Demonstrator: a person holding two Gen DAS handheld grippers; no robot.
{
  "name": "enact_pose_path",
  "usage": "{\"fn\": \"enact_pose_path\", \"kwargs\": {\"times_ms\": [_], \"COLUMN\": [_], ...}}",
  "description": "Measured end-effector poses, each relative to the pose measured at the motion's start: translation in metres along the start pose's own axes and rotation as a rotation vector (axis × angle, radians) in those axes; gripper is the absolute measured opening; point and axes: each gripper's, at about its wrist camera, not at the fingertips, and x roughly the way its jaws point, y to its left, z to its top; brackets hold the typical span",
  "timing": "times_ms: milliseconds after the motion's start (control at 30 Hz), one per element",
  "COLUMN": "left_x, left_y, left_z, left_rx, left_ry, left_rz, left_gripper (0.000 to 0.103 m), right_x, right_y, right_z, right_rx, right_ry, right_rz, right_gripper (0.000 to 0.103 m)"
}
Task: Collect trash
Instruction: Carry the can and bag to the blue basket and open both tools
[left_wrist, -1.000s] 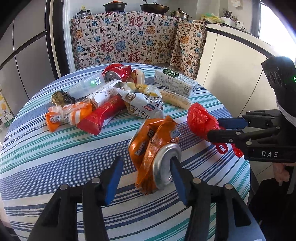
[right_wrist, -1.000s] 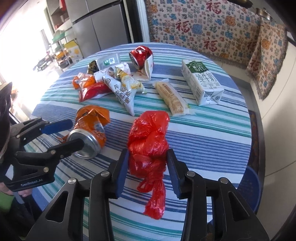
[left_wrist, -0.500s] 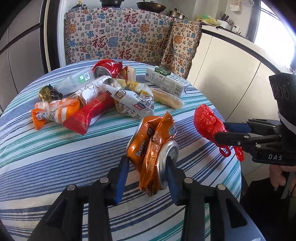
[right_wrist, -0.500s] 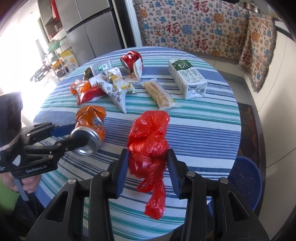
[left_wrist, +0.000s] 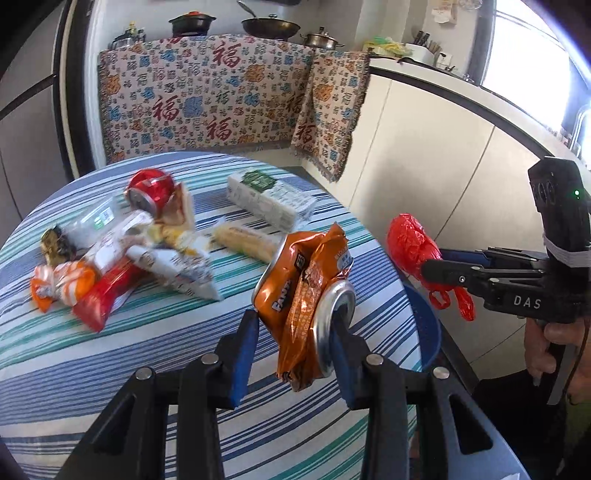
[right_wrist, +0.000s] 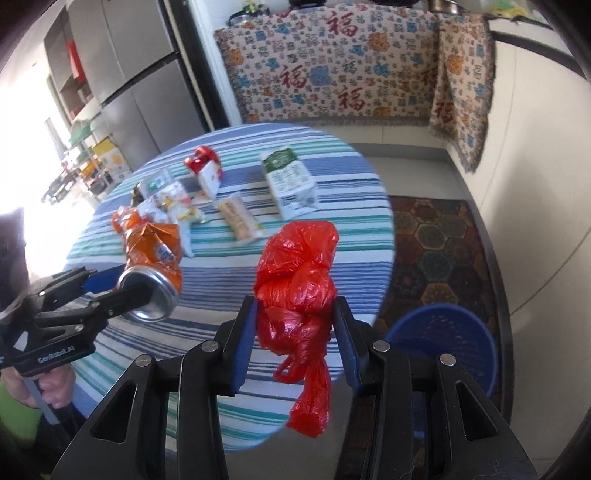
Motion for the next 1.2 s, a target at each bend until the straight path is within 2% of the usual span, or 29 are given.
{"fn": "enact_pose_path", "kwargs": {"times_ms": [233, 367, 533, 867, 1033, 1200], "left_x": [0.056, 0.095, 0.133, 0.177, 0.195, 0.199], "left_y": [-0.087, -0.133, -0.173, -0.195, -0.196, -0.193], "left_z": [0.032, 0.041, 0.048, 0.052, 0.053, 0.055], "left_rx": [0.073, 0.093, 0.126, 0.148, 0.155, 0.138], "left_ry": [0.048, 0.097, 0.145, 0.200, 0.223, 0.214], "left_rz": [-0.114, -0.157, -0.169, -0.166, -0.165, -0.162], "left_gripper": [0.038, 0.038, 0.039, 0.040, 0.046, 0.051], "right_x": [-0.028, -0.026, -0.018, -0.017, -0.019, -0.025], "right_y": [-0.089, -0.128, -0.167, -0.208, -0.215, -0.217], "right_z": [-0.006, -0.013, -0.022, -0.037, -0.038, -0.036], "right_rx": [0.121, 0.173, 0.257, 0.352, 0.376, 0.381], "right_ry": [-0.002, 0.010, 0.019, 0.034, 0.004, -0.023], "right_rz": [-0.141, -0.186, -0.199, -0.204, -0.199, -0.197], "right_gripper": [0.042, 0.042, 0.042, 0.042, 0.053, 0.053]}}
